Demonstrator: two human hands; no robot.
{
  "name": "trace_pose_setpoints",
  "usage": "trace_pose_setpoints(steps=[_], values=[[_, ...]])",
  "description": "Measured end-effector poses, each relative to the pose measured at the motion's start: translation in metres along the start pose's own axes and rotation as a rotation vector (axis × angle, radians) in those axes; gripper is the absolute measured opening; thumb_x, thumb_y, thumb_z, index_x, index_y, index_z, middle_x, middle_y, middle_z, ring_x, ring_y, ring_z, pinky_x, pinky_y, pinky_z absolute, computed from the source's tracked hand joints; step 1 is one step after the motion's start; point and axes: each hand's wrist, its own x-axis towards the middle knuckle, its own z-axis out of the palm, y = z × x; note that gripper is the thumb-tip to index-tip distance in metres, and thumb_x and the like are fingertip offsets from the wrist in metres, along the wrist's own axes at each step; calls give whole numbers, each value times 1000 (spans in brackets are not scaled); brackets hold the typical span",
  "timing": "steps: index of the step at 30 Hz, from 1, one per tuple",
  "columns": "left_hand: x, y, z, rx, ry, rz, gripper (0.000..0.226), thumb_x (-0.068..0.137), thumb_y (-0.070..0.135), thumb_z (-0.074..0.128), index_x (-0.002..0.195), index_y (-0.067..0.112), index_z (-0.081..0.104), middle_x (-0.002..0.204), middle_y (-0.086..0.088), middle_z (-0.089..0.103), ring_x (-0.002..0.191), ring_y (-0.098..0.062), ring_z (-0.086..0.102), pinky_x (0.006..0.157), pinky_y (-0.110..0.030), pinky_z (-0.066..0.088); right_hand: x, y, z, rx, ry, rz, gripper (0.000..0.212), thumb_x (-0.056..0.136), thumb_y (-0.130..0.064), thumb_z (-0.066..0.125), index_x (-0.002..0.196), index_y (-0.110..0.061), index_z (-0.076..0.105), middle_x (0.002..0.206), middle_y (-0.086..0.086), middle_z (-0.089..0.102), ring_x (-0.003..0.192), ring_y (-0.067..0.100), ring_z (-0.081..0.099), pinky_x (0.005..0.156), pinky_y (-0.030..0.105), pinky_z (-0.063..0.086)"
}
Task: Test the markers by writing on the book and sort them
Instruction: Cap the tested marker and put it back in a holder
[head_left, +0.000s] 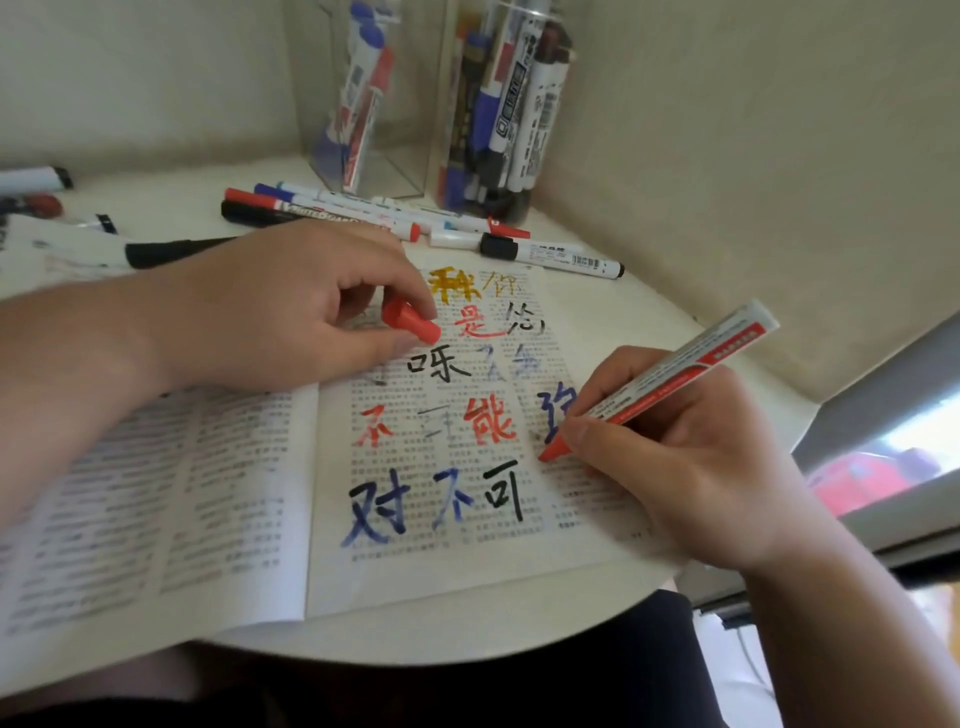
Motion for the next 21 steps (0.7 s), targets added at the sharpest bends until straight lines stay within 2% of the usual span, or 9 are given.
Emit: trace_pose_setpoints(steps=[3, 7, 10, 14, 17, 21], values=[[-1, 0, 0, -11, 16, -28, 18, 79, 46, 72, 96, 47, 66, 80, 13, 61, 70, -18, 55, 57, -25, 39, 0, -3, -1, 3, -48, 11, 6, 77, -17, 71, 76, -11, 70, 75, 19, 72, 69, 49, 62, 62, 60, 50], [-3, -1, 2, -75, 50, -73, 20, 77, 38, 76, 91, 42, 61, 71, 4, 58, 62, -19, 53, 54, -32, 44, 2, 0, -2, -41, 9, -27, 8, 76, -13, 68, 72, -6, 66, 68, 19, 68, 63, 45, 59, 54, 53, 48], [-4, -1, 3, -94, 89, -83, 21, 77, 32, 77, 87, 37, 59, 71, 1, 59, 63, -21, 54, 56, -32, 46, 3, 1, -2, -39, 49, -28, 11, 78, -17, 69, 70, -9, 67, 67, 15, 68, 62, 41, 59, 53, 42, 45], [-3, 0, 0, -23, 52, -40, 25, 79, 32, 76, 73, 33, 52, 79, 3, 64, 69, -21, 55, 60, -38, 48, 1, 2, 0, -116, 44, -36, 18, 76, -21, 69, 72, -4, 63, 68, 21, 65, 61, 40, 58, 53, 44, 46], [-4, 2, -2, -7, 26, -4, 29, 81, 32, 77, 69, 32, 50, 81, 3, 64, 73, -22, 56, 62, -32, 45, 0, -1, -1, -32, -18, 11, 12, 73, -14, 68, 71, -4, 61, 69, 25, 65, 56, 39, 54, 52, 38, 42], [-3, 2, 0, -5, 32, 5, 26, 80, 34, 75, 69, 32, 52, 81, 3, 63, 74, -21, 57, 66, -41, 49, -7, -4, -3, 93, -122, 12, 2, 77, -8, 69, 76, -9, 67, 71, 19, 71, 58, 27, 60, 53, 33, 44]])
